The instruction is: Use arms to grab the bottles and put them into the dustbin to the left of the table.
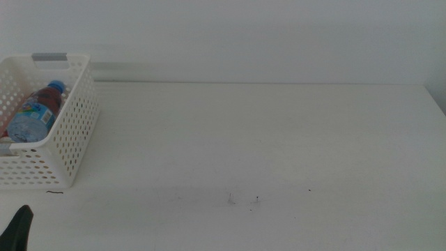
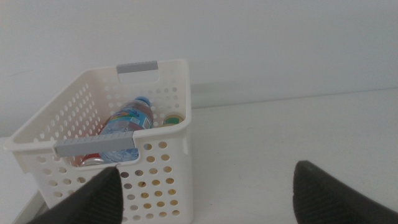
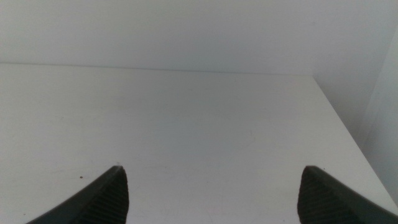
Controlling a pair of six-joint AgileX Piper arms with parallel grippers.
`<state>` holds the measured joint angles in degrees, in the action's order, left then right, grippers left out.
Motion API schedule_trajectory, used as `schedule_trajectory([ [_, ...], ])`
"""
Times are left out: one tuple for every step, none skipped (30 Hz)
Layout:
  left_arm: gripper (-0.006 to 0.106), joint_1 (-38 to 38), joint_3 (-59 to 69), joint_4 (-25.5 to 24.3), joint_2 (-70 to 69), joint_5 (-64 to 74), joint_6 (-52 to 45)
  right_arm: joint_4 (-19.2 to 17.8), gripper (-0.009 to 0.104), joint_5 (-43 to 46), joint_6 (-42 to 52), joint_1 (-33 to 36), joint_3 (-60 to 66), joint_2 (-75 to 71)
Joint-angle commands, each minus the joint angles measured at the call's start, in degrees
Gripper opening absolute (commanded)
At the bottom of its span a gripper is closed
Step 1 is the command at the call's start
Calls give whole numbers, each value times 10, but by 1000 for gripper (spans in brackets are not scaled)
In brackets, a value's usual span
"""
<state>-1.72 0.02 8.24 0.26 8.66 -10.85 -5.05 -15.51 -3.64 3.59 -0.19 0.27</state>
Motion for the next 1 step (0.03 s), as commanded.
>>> schedule_trajectory([
  [94, 0, 0, 2, -3, -8, 2, -7, 92, 5, 5, -2, 2, -3],
])
